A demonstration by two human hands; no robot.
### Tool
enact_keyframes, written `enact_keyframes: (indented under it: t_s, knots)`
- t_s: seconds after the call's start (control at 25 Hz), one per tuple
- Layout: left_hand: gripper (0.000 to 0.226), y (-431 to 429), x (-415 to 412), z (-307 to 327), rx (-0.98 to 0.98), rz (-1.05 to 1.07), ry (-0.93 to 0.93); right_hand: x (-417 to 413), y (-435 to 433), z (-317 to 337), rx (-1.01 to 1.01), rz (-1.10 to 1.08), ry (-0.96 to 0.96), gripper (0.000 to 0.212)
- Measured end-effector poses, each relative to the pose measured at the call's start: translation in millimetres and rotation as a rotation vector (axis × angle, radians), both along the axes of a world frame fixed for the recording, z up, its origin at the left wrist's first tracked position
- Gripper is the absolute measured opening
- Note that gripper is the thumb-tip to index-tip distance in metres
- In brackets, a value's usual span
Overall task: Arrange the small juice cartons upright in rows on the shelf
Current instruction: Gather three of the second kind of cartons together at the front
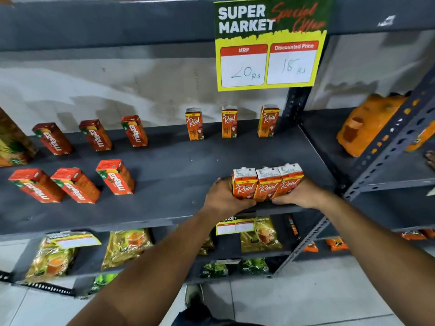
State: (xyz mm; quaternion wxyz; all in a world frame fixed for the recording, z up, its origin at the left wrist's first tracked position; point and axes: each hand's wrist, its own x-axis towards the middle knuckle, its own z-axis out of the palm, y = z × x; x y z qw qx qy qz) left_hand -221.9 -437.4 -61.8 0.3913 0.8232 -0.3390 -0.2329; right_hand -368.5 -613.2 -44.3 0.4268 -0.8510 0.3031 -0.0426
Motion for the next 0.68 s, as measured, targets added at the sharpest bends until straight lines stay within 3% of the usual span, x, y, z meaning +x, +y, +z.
enact_keyframes:
  t_s: [0.28, 0.52, 0.68]
  knots:
    - [0.076, 0.8, -2.5, -0.2, 0.041, -0.01, -0.091, -3.9, 7.3, -1.0, 0.025, -0.001, 0.0, 0.048]
    - [0.076, 0.1, -2.2, -4.6, 0.025, -0.01, -0.095, -4.2, 0.2, -8.6, 0.062, 0.023, -0.002, 0.048]
    - [0.082, -1.4, -0.3, -11.0, 0.011, -0.032, -0.086, -5.3, -4.8, -14.1, 0.041, 0.039, 0.005, 0.059]
